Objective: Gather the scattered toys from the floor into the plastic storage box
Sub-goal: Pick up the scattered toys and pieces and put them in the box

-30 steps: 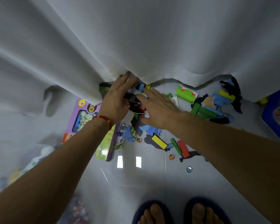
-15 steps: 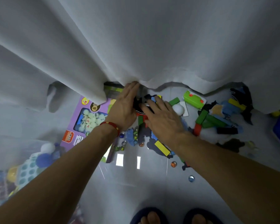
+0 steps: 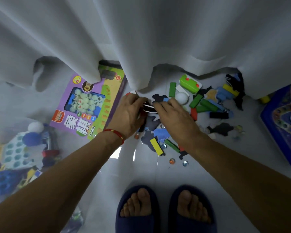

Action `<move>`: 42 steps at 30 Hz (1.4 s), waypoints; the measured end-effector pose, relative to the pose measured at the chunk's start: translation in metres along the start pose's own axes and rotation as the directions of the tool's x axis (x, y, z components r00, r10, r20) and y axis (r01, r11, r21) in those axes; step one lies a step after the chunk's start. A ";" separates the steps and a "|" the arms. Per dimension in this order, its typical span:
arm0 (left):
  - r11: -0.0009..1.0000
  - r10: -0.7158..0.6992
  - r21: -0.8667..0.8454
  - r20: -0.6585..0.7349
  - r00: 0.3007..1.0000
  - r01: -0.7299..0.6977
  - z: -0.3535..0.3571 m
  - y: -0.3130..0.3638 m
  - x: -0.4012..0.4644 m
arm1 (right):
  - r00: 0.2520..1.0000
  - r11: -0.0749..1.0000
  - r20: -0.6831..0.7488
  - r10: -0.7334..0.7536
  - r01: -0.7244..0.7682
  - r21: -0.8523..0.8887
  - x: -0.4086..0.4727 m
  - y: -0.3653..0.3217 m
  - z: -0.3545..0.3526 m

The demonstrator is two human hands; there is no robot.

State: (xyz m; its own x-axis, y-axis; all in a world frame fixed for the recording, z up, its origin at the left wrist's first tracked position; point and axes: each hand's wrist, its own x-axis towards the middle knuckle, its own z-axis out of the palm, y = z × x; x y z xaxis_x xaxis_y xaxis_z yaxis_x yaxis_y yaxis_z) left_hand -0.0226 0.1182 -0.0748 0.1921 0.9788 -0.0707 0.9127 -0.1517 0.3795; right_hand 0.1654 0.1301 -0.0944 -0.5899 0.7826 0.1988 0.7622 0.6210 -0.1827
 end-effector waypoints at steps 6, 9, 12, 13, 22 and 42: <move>0.997 0.060 -0.043 0.008 0.998 -0.060 -0.006 0.003 0.001 | 0.994 0.979 0.005 0.109 -0.108 0.173 -0.021 0.008 -0.003; 0.989 0.062 -0.132 -0.044 0.997 -0.067 -0.008 0.014 0.004 | 0.946 0.870 0.026 0.323 -0.307 0.386 -0.030 -0.002 -0.027; 0.982 0.071 -0.172 -0.064 0.995 -0.081 -0.007 0.027 -0.002 | 0.810 0.541 0.154 0.566 -0.505 0.672 -0.039 -0.008 -0.049; 0.979 0.069 -0.189 -0.065 0.996 -0.080 -0.006 0.031 -0.006 | 0.775 0.443 0.210 0.596 -0.536 0.719 -0.044 -0.008 -0.053; 0.973 -0.040 -0.229 -0.096 0.995 0.017 -0.003 0.033 -0.044 | 0.592 -0.045 0.431 0.681 -0.553 0.832 -0.063 0.024 -0.060; 0.997 -0.065 0.037 0.017 0.998 0.064 0.016 0.042 -0.027 | 0.684 0.497 0.203 0.701 -0.672 0.550 -0.035 0.029 -0.068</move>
State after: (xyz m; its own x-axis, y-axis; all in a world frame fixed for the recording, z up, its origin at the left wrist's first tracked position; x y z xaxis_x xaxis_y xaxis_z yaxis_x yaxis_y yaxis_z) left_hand 0.0165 0.0830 -0.0712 0.1387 0.9841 -0.1108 0.9358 -0.0937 0.3399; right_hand 0.2261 0.1176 -0.0409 0.0766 0.9793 -0.1871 0.6281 -0.1932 -0.7537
